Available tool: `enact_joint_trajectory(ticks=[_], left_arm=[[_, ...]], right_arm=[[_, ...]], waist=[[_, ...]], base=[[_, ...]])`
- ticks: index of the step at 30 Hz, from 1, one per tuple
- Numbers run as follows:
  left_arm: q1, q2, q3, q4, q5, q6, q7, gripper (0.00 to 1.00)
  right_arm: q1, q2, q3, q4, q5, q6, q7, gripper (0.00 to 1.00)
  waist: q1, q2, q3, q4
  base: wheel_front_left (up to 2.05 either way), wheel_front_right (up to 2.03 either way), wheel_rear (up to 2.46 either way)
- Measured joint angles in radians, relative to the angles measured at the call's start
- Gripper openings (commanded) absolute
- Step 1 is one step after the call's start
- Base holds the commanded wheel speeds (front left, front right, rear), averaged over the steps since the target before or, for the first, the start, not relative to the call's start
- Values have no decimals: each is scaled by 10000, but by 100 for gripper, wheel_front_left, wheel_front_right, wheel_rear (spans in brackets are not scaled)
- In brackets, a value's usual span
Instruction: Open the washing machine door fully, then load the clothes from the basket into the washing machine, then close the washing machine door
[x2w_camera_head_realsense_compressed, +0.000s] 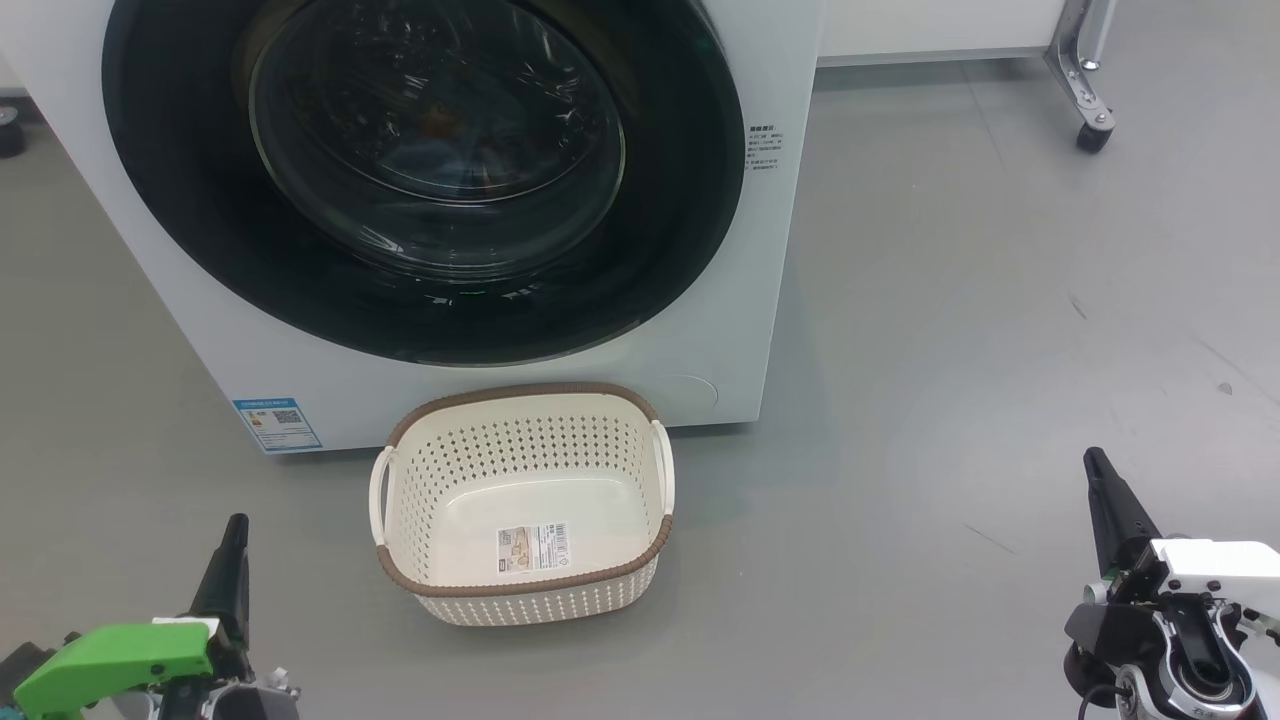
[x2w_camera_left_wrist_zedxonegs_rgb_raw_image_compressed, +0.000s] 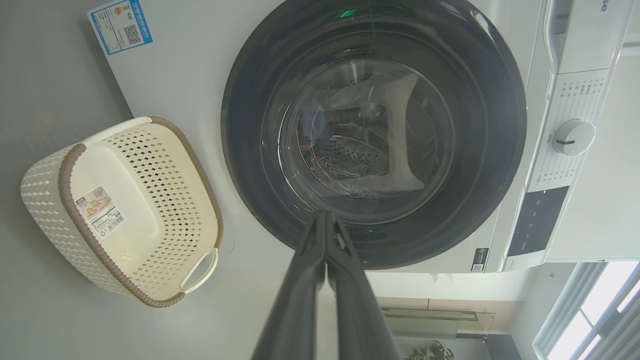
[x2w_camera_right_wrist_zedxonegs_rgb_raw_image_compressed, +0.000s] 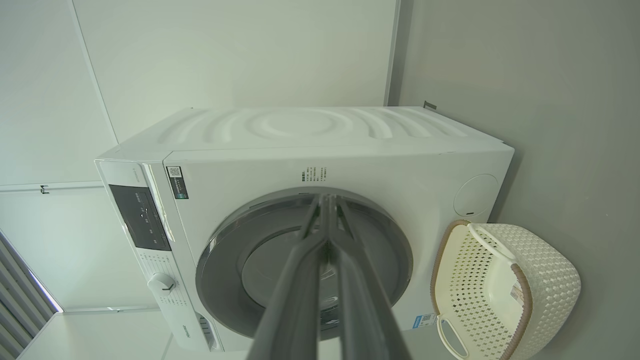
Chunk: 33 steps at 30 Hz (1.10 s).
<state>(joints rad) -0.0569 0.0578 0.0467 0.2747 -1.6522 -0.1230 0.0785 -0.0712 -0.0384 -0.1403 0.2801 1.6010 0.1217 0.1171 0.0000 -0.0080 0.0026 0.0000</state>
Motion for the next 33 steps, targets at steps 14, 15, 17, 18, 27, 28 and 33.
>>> enact_joint_trajectory(ticks=[14, 15, 17, 18, 27, 28, 33], left_arm=[[0, -4, 8, -2, 2, 0, 2, 0], [0, -6, 8, -2, 2, 0, 4, 0], [0, -6, 10, -2, 2, 0, 10, 0], [0, -6, 10, -2, 2, 0, 12, 0], [0, -10, 15, -2, 2, 0, 12, 0], [0, -10, 15, -2, 2, 0, 12, 0], [0, -12, 19, -2, 2, 0, 12, 0]], right_arm=[[0, 0, 0, 0, 0, 0, 0, 0], [0, 0, 0, 0, 0, 0, 0, 0], [0, 0, 0, 0, 0, 0, 0, 0], [0, 0, 0, 0, 0, 0, 0, 0], [0, 0, 0, 0, 0, 0, 0, 0], [0, 0, 0, 0, 0, 0, 0, 0], [0, 0, 0, 0, 0, 0, 0, 0]], waist=[[0, 0, 0, 0], [0, 0, 0, 0], [0, 0, 0, 0], [0, 0, 0, 0], [0, 0, 0, 0], [0, 0, 0, 0], [0, 0, 0, 0]], base=[[0, 0, 0], [0, 0, 0], [0, 0, 0], [0, 0, 0], [0, 0, 0], [0, 0, 0], [0, 0, 0]])
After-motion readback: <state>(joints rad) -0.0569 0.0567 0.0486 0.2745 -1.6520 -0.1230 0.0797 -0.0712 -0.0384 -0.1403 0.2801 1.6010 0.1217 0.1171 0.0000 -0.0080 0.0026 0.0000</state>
